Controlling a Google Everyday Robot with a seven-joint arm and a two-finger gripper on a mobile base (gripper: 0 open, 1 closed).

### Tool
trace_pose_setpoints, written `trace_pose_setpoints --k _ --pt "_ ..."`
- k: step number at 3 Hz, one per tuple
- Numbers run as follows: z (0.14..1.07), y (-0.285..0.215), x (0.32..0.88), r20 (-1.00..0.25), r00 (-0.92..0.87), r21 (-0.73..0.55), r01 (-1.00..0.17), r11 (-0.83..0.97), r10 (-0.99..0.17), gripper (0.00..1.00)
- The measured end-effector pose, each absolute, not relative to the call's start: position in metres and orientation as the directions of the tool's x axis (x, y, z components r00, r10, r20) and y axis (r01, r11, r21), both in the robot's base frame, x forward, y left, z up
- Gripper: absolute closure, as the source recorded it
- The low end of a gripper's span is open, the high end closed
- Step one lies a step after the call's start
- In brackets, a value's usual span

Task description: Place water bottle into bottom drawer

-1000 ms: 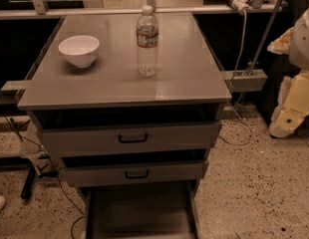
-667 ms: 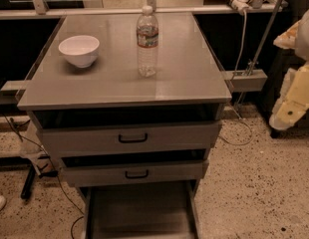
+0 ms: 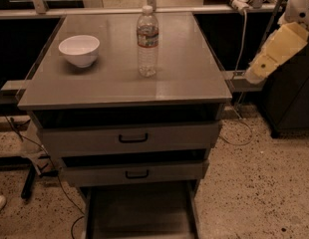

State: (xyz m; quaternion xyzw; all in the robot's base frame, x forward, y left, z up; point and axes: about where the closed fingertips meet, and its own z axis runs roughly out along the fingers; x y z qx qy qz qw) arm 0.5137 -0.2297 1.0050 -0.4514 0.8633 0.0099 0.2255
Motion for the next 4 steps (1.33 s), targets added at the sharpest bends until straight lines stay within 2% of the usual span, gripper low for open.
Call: trace_pose_setpoints --k 1,3,4 --pt "0.999 -0.223 0.550 -0.462 -0.556 -0.096 -0.743 0.663 -0.690 0.00" --pt "0.987 -0.210 0.553 -0.507 -0.532 -0.073 -0.757 0.649 -0.678 0.00" --pt "0.975 -0.168 0.568 -0.608 -0.452 -0.033 -0.808 0.589 -0.653 0.00"
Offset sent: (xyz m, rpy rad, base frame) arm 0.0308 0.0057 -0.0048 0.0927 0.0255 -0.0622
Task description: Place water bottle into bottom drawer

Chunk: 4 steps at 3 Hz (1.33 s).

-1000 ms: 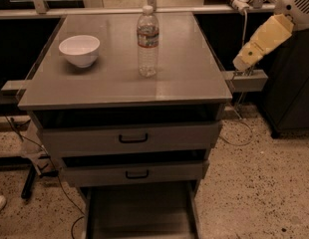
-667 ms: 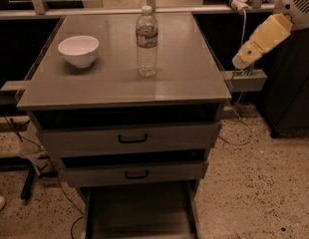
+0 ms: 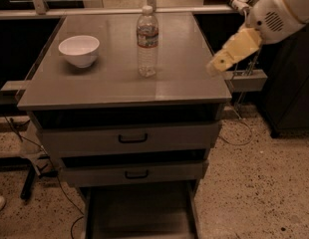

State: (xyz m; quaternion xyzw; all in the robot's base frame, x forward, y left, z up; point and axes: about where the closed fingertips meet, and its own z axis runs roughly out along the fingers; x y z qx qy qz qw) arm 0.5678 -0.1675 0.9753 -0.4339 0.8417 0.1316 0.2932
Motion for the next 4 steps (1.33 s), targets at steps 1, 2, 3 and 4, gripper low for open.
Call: trace_pose_setpoints --k 1,2,3,4 --pt "0.970 -0.129 0.587 -0.687 -0.394 0.002 -0.841 0.541 -0.610 0.00" --pt "0.963 -0.096 0.603 -0.729 -0.360 0.026 -0.865 0.502 -0.582 0.00" --pt "0.963 -0.096 0.603 -0.730 -0.359 0.026 -0.865 0.502 -0.581 0.00" --pt "0.957 -0.092 0.609 -0.741 -0.347 0.003 -0.857 0.515 -0.574 0.00"
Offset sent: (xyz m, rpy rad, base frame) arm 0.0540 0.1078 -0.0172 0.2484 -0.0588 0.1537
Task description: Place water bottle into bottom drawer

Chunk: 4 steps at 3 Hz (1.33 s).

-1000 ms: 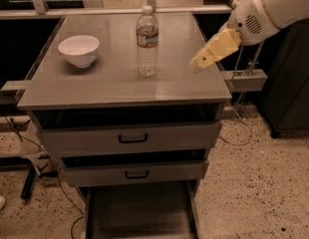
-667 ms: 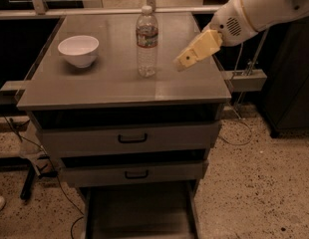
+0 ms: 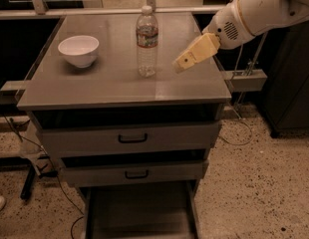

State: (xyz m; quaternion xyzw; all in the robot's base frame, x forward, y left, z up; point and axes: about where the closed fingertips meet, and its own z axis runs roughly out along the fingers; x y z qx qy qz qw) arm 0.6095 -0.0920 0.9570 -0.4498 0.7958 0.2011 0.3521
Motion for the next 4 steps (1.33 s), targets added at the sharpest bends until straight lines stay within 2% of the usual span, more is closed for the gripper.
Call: trace_pose_setpoints --k 2,4 --pt "0.948 -0.058 0.674 -0.812 -0.289 -0.050 -0.831 0.555 -0.507 0.00" --pt "0.926 -0.028 0.710 -0.831 -0.301 -0.019 -0.825 0.564 -0.467 0.00"
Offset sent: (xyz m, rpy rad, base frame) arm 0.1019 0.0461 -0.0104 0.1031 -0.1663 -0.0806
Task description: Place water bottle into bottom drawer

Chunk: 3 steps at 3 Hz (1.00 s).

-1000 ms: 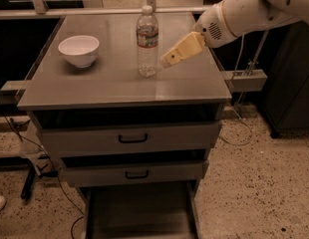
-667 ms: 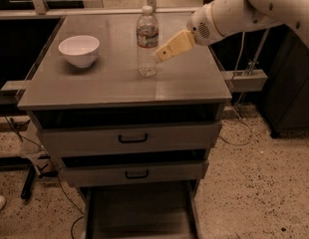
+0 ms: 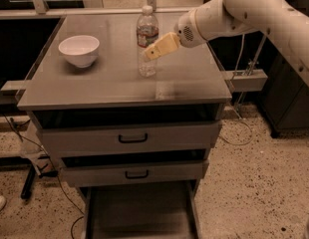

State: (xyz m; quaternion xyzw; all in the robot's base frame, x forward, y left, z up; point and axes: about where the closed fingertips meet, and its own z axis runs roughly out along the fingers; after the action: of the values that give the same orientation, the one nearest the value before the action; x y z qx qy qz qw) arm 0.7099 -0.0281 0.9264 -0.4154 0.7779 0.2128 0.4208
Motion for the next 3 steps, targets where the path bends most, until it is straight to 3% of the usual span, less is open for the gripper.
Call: trace_pose_setpoints --k 3 --pt "0.936 0.030 0.737 -0.850 -0.270 0.001 -0.860 0.511 -0.453 0.00"
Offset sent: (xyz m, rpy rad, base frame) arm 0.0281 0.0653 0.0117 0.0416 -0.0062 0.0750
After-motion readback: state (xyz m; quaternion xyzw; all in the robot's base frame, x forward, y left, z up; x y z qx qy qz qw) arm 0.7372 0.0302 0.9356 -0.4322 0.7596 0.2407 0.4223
